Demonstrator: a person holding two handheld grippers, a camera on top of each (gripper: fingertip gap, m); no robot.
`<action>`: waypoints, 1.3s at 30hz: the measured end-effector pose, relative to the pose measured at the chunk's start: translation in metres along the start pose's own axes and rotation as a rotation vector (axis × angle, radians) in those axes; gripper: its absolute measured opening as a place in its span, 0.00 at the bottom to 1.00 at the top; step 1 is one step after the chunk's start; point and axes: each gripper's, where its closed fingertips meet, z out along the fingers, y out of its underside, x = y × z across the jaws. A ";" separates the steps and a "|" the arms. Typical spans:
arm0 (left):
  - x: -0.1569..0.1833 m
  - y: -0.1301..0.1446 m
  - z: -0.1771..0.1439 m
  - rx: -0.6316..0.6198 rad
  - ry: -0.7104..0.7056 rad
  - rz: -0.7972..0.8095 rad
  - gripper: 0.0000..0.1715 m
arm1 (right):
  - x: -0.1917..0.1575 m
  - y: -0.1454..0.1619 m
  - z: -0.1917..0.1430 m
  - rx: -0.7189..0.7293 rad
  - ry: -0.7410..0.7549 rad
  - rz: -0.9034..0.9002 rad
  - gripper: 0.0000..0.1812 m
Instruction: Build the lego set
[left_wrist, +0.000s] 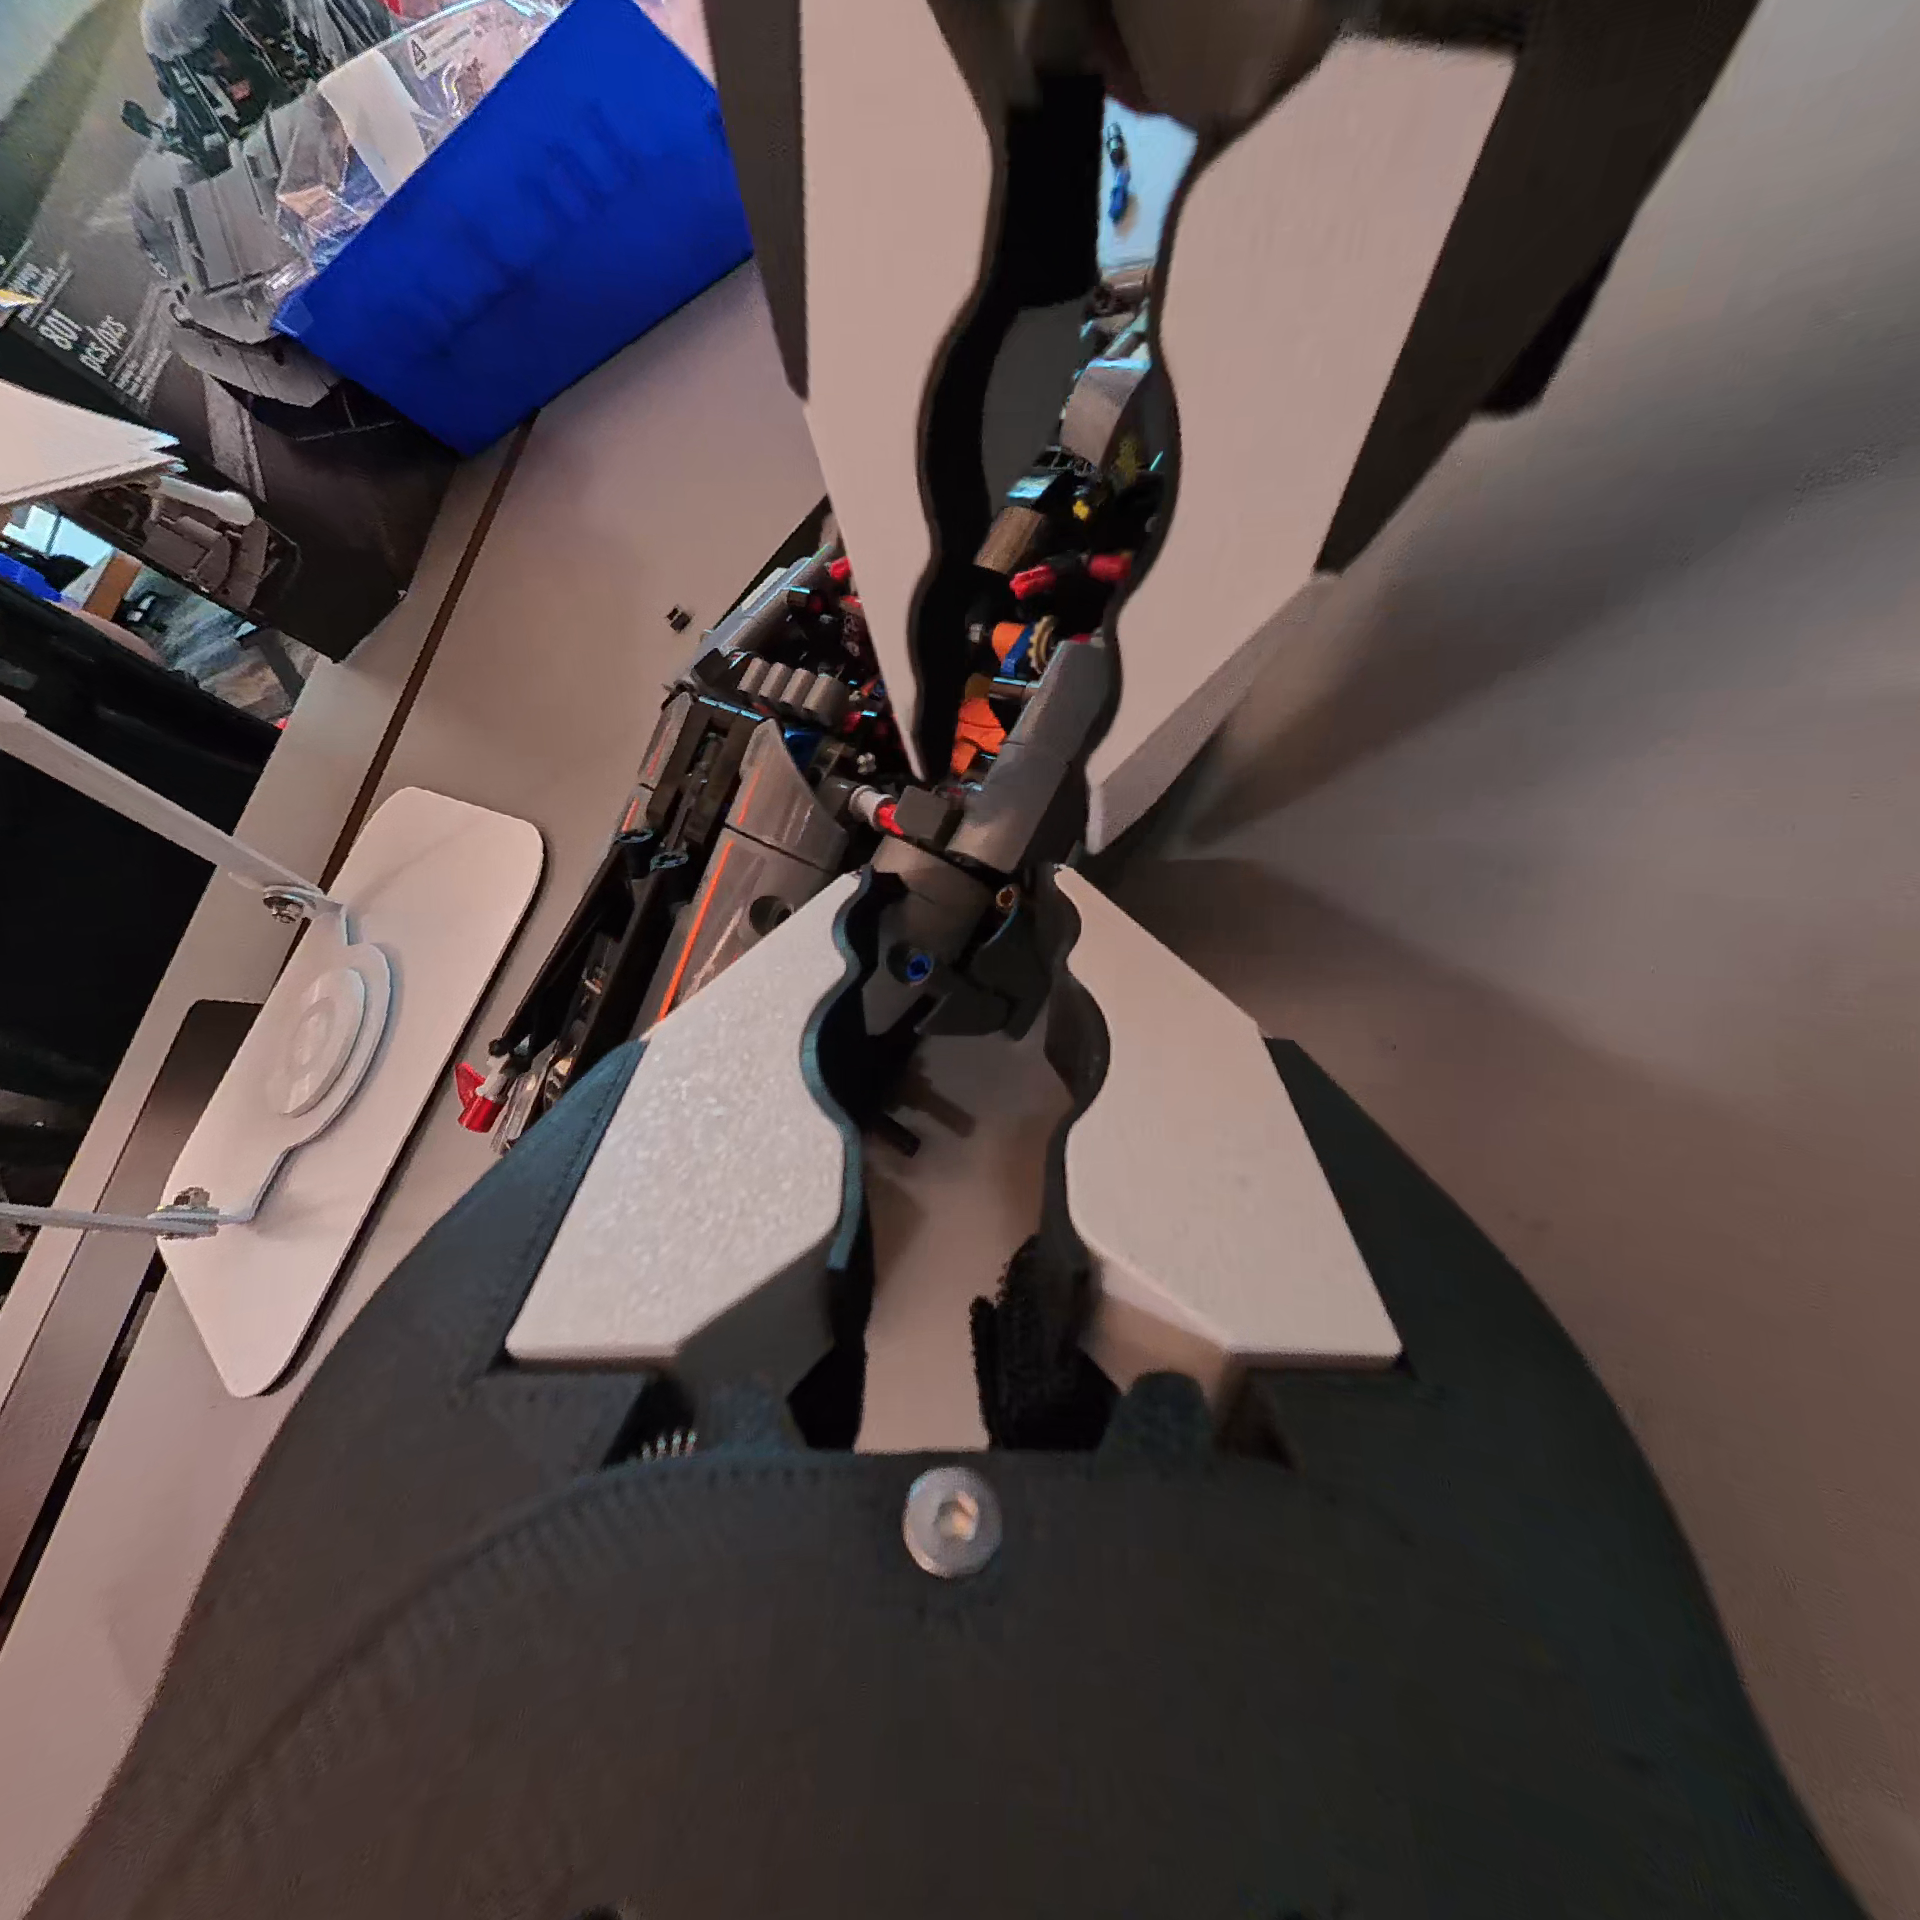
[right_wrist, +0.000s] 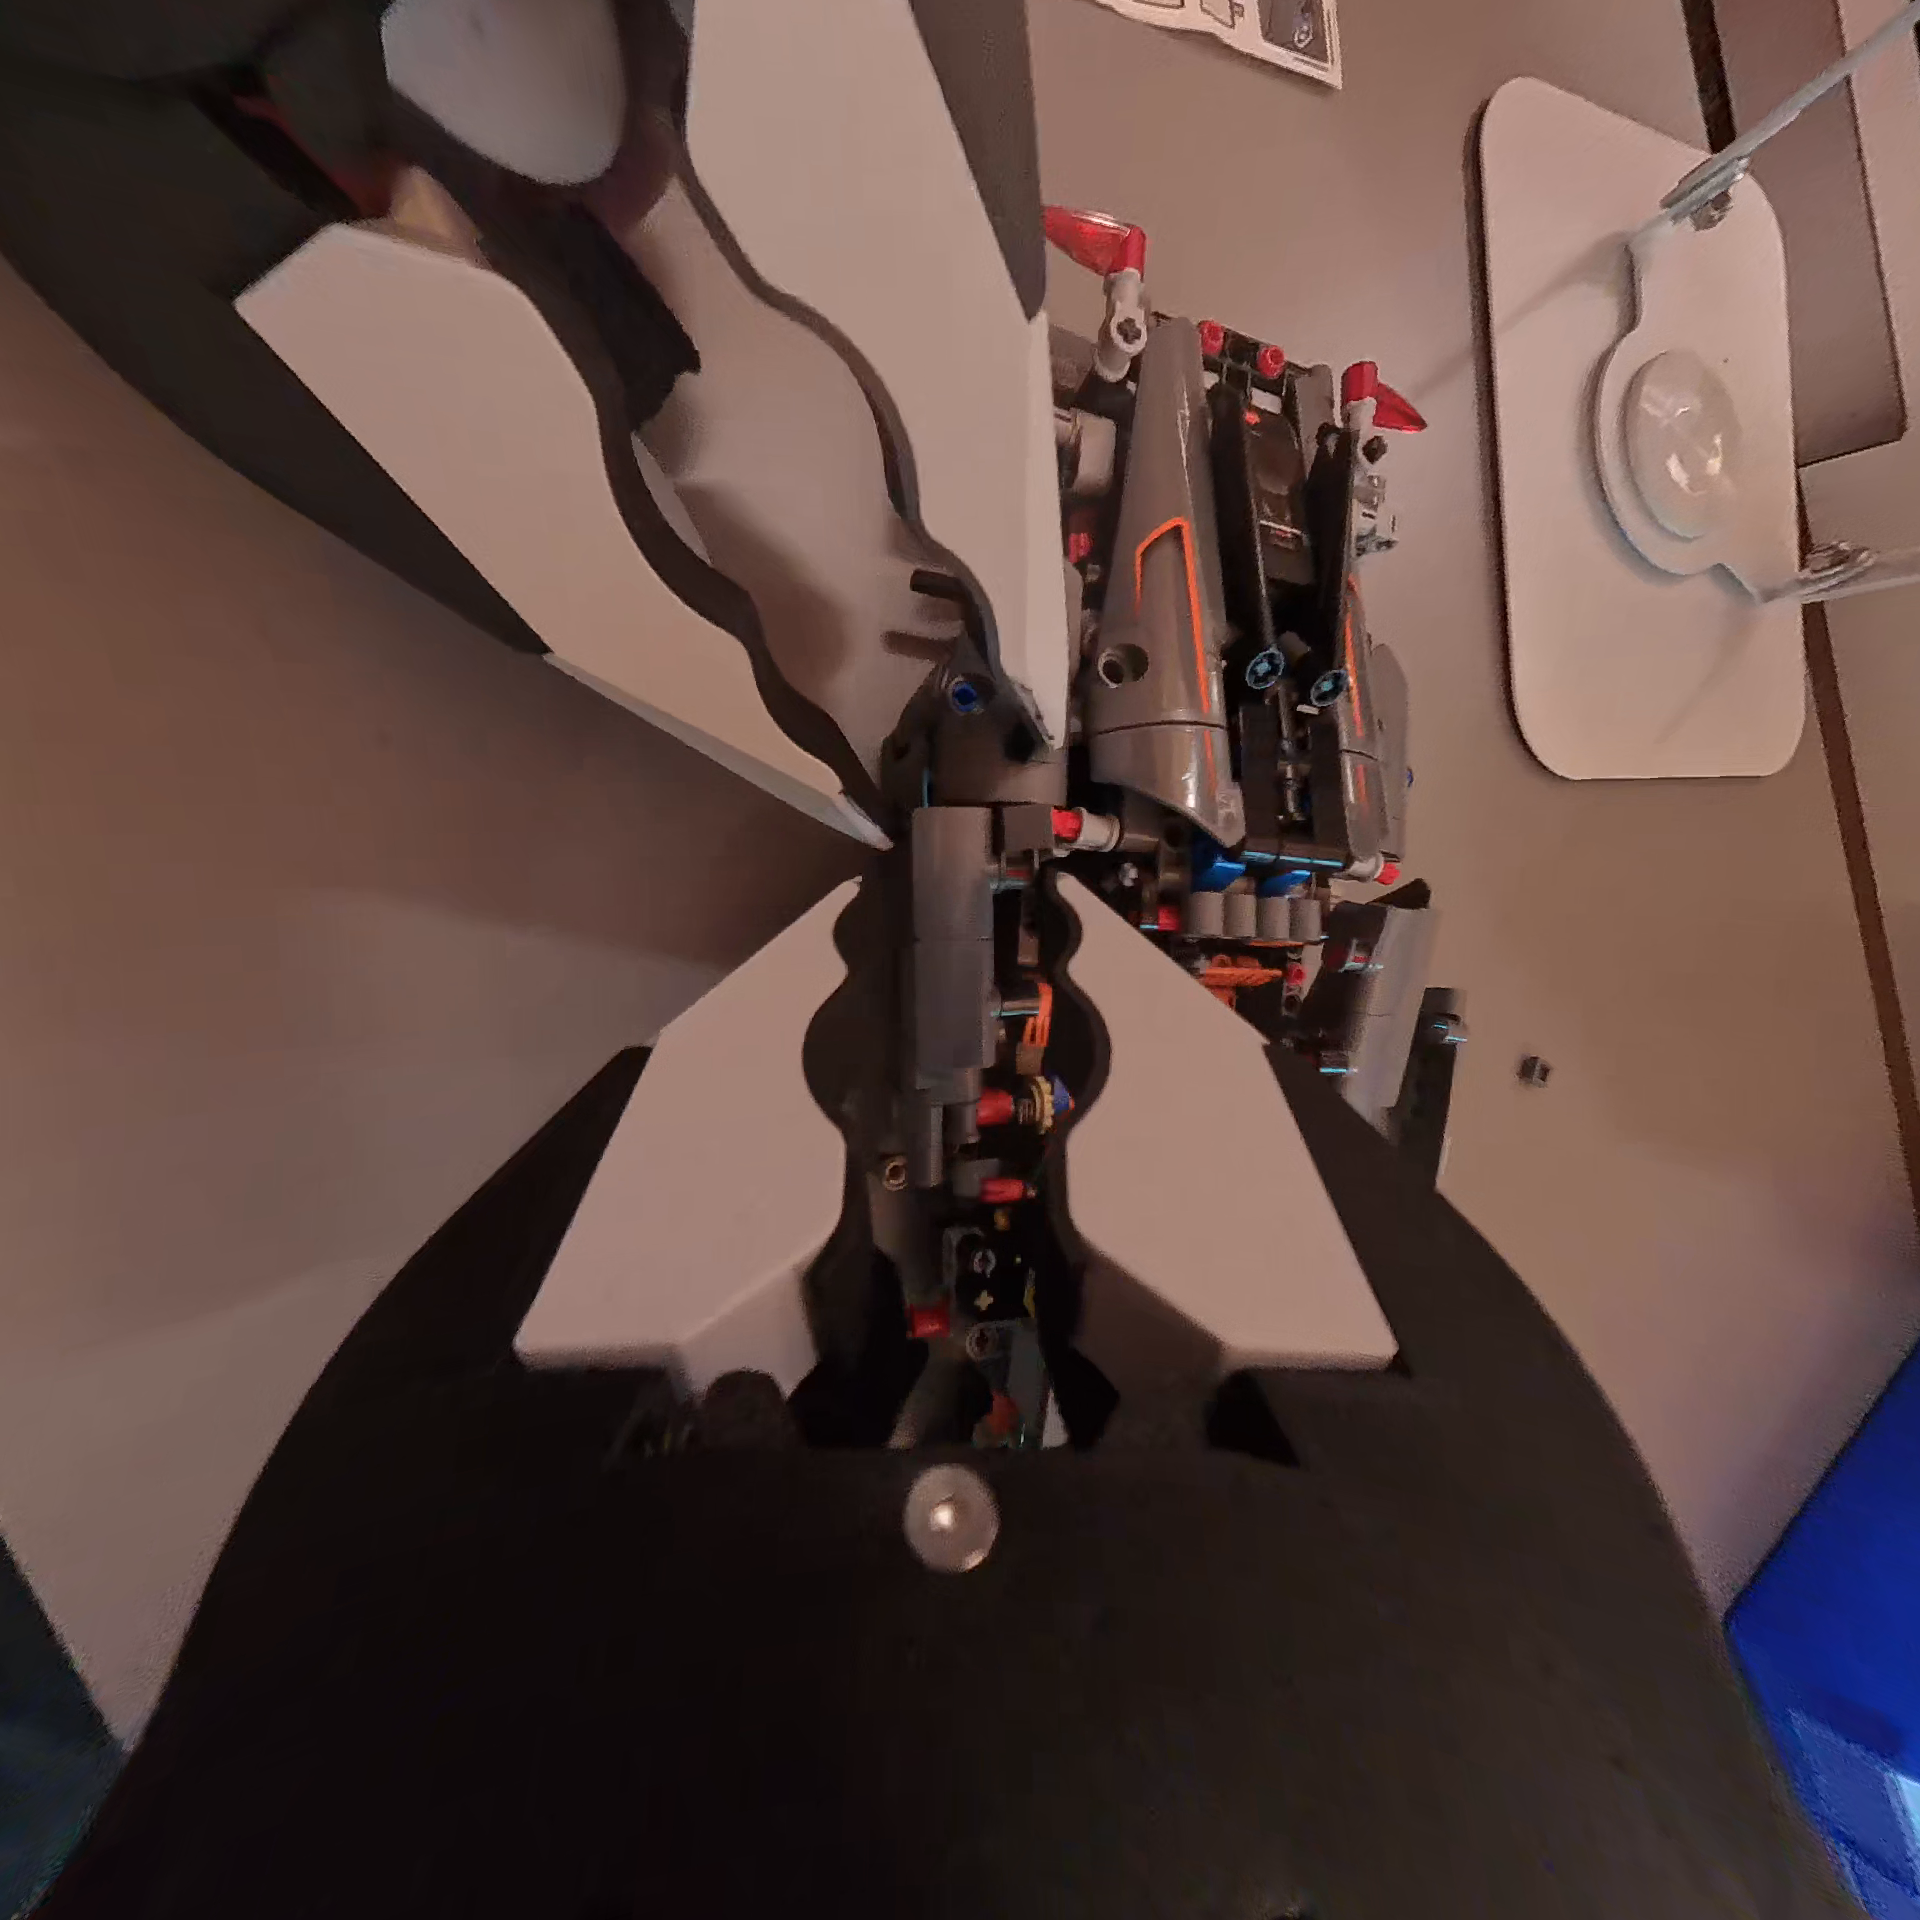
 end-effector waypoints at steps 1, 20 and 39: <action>0.000 0.000 0.000 0.001 0.000 -0.003 0.16 | 0.001 0.002 0.004 -0.015 0.009 -0.005 0.15; 0.005 -0.004 0.002 0.018 0.024 0.006 0.18 | -0.005 0.012 0.002 -0.052 -0.146 0.021 0.13; 0.014 -0.010 0.004 0.024 0.042 0.032 0.14 | -0.018 0.024 -0.009 -0.031 -0.203 -0.004 0.08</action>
